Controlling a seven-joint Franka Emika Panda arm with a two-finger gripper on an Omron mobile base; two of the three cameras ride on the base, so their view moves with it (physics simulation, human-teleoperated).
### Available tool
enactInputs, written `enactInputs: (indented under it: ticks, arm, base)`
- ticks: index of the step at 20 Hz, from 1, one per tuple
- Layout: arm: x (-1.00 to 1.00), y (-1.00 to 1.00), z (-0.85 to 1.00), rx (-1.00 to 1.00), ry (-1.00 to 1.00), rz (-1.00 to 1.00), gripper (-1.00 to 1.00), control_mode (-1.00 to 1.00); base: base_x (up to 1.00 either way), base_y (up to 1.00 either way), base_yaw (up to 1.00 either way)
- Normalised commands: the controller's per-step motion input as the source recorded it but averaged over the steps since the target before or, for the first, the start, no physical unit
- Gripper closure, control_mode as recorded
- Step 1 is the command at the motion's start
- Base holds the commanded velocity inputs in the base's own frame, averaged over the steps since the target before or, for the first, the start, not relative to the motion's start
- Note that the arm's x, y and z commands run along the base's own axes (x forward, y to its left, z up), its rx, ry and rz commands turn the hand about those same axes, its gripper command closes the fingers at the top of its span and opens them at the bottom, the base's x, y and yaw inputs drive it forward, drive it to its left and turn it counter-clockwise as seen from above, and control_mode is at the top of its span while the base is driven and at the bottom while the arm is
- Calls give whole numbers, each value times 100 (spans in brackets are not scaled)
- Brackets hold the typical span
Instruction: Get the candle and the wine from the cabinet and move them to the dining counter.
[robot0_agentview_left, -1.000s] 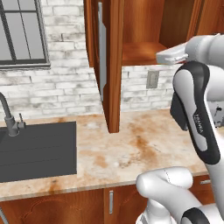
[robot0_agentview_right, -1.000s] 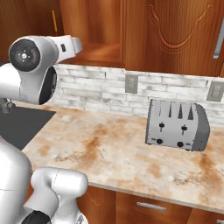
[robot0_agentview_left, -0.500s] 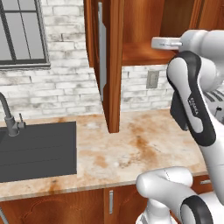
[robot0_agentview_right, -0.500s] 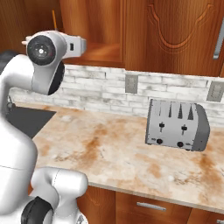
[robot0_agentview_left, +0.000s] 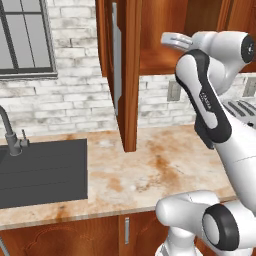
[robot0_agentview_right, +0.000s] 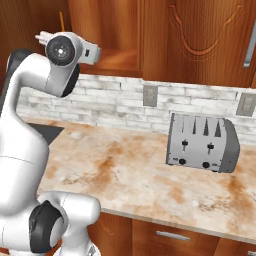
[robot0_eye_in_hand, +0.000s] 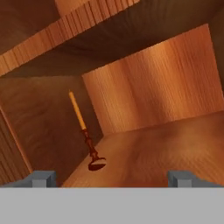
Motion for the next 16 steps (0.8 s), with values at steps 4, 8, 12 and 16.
enactInputs:
  ticks: [4, 8, 12, 16]
  arm:
    - [49, 16, 2, 0, 12, 14, -100, -100]
    - [50, 18, -1, 0, 9, 16, -100, -100]
    - [42, 14, -13, 0, 6, 17, -100, -100]
    - [53, 29, -9, 0, 5, 9, -100, -100]
  base:
    - [0, 0, 0]
    - [0, 0, 0]
    - [0, 0, 0]
    - [0, 0, 0]
